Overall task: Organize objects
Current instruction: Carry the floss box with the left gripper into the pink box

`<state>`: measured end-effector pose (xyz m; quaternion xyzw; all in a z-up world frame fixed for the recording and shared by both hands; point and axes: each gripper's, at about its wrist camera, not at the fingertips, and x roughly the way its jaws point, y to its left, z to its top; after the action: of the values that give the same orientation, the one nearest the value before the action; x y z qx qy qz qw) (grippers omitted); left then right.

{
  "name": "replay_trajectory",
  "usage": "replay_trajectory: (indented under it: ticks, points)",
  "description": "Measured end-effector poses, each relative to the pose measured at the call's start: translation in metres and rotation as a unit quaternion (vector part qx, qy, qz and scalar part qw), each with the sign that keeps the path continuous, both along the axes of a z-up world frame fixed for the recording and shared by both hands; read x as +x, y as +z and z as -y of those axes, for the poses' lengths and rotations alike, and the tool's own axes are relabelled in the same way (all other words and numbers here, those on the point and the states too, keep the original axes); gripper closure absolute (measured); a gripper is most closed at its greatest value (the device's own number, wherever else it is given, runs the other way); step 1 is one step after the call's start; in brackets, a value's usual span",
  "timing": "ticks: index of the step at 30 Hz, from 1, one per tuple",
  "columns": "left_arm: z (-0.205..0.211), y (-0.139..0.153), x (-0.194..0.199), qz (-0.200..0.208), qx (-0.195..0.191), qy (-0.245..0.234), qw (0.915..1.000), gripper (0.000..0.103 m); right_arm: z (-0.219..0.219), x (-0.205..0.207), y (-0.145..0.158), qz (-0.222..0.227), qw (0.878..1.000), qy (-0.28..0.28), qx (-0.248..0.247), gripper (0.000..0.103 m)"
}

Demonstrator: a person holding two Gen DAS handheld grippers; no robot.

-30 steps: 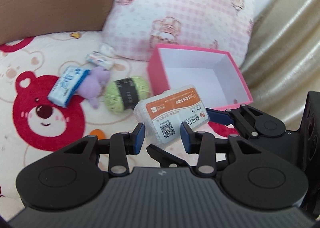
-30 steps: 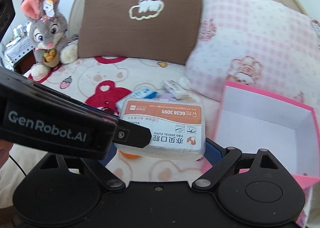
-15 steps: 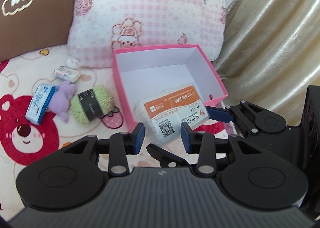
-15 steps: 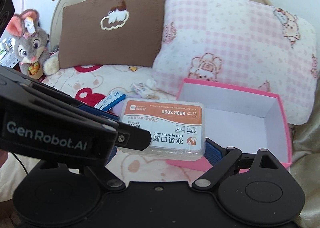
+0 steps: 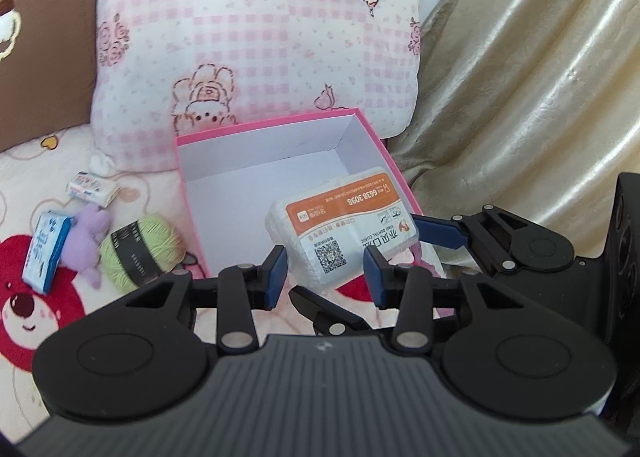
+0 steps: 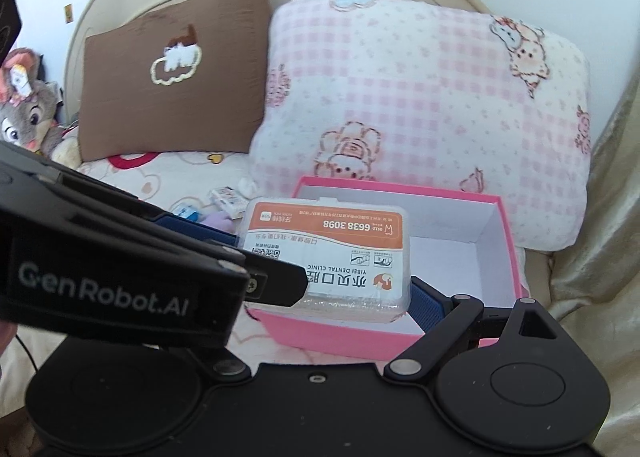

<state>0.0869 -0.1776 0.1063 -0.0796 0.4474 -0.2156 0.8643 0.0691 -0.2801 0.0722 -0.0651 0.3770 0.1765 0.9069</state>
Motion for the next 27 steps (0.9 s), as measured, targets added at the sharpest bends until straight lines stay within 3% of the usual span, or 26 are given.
replay_trajectory:
  ticks: [10,18,21,27]
  points:
    - [0.032,-0.027,0.064,-0.03,0.002,-0.024,0.9993,0.063,0.031,0.046,-0.022,-0.013,1.0,-0.019,-0.009,0.009]
    - [0.063,-0.069,0.112,-0.059,0.03,-0.034,0.9972,0.063,0.055,0.086,-0.072,-0.035,0.999,-0.04,0.011,0.009]
    - [0.068,-0.086,0.128,-0.076,0.029,-0.03,0.9962,0.063,0.067,0.104,-0.088,-0.066,0.996,-0.051,0.031,0.009]
    - [0.083,-0.125,0.152,-0.118,0.016,-0.027,0.9925,0.063,0.076,0.131,-0.118,-0.105,0.993,-0.055,-0.018,0.009]
